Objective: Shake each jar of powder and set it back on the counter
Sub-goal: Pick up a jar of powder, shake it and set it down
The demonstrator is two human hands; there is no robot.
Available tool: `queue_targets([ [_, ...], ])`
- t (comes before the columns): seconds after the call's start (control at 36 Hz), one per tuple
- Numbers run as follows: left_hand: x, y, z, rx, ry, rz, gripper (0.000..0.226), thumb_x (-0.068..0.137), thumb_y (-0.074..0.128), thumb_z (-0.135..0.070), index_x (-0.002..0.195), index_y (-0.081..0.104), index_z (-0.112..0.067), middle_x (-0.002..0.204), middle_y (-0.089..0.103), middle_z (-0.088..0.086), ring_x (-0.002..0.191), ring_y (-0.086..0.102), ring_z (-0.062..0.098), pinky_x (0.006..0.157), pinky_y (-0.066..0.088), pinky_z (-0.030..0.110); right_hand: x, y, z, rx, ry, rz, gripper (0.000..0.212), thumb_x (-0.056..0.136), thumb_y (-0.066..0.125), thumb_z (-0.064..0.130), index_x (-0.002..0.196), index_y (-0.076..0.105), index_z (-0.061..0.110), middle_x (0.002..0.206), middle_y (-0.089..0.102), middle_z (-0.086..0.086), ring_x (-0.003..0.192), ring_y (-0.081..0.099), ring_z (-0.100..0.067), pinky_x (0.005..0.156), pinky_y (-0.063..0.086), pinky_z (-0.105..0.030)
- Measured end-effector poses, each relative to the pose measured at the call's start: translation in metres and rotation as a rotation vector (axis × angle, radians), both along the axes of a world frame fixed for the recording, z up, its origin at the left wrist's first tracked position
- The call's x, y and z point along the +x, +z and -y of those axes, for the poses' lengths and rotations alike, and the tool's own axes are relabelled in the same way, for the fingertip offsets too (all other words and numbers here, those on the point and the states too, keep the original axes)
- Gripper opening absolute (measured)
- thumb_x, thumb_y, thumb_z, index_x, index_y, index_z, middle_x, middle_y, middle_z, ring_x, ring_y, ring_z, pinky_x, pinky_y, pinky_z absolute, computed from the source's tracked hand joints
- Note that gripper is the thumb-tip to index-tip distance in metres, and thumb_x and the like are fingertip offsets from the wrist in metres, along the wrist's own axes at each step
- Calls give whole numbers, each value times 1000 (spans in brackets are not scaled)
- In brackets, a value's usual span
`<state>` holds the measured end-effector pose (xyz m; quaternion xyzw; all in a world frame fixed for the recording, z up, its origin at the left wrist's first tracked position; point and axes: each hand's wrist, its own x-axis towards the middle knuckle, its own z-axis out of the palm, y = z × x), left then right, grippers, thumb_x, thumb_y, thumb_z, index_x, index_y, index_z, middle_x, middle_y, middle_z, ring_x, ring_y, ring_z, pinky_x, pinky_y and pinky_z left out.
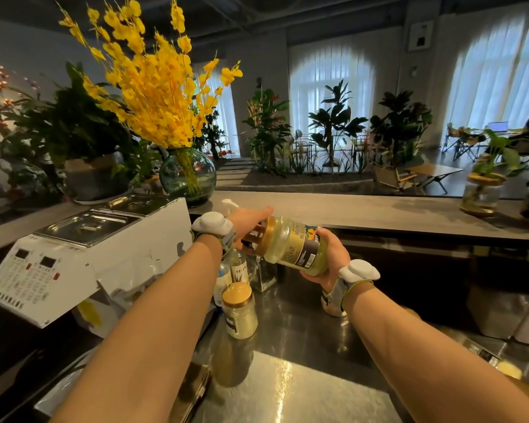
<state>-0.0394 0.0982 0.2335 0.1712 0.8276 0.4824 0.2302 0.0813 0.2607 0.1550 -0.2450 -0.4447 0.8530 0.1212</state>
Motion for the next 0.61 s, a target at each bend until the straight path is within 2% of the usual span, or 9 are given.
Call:
queue_targets([
  [0.08,-2,0,3,14,-135,-119,42,87,70,-31,126,57,-25,125,59,4,118,55,28,94,53,51,1,-3,1,-16,2,7,37,95,59,47,119,61,18,107,71,-14,96,68,-28,84,57,-45],
  [0.17,-1,3,4,111,-270,-117,51,84,68,-4,128,57,-27,134,52,5,126,47,28,106,43,48,1,-7,0,-38,-5,11,43,95,59,49,124,61,18,112,71,-15,101,69,-30,86,58,-45],
  [0.19,0,3,3,143,-250,-94,50,86,67,-6,131,55,-25,137,50,6,124,47,27,102,45,44,1,-8,0,-37,-9,15,45,94,59,50,125,61,18,114,71,-15,104,69,-31,87,58,-46],
  [0.25,2,3,-2,128,-132,-72,38,92,63,-26,130,55,-23,134,53,6,117,51,24,92,48,40,1,-9,1,-29,-17,22,47,93,60,51,128,60,18,116,72,-15,106,69,-32,88,59,-46],
  [0.33,3,0,-4,-103,-54,-144,45,91,52,-58,121,58,-23,123,61,6,111,59,27,93,53,47,3,-7,2,-28,-20,26,46,95,59,50,128,60,19,113,72,-14,102,70,-31,81,60,-43],
  [0.42,0,-2,-2,-91,-100,-137,41,92,58,-48,125,58,-24,125,60,6,113,59,26,88,56,43,5,-5,1,-54,-17,21,44,96,59,48,127,60,17,107,72,-14,95,70,-29,74,60,-41],
  [0.47,-3,-2,-2,24,-150,-119,42,90,66,-29,131,55,-25,131,56,4,121,54,28,96,52,48,7,-6,0,-60,-11,19,45,96,58,48,128,60,16,106,72,-14,93,70,-29,71,59,-40],
  [0.53,-3,-1,-2,117,-180,-109,50,89,68,-21,135,52,-26,137,51,0,125,49,27,102,47,53,8,-6,-1,-62,-7,15,47,96,59,49,129,60,16,109,72,-14,94,71,-29,70,60,-39],
  [0.61,0,-2,-6,112,-75,-29,37,90,62,-44,121,57,-25,131,56,6,118,54,27,98,50,51,7,-5,-1,-68,-19,7,45,96,58,47,128,61,17,105,73,-13,90,71,-28,67,59,-36],
])
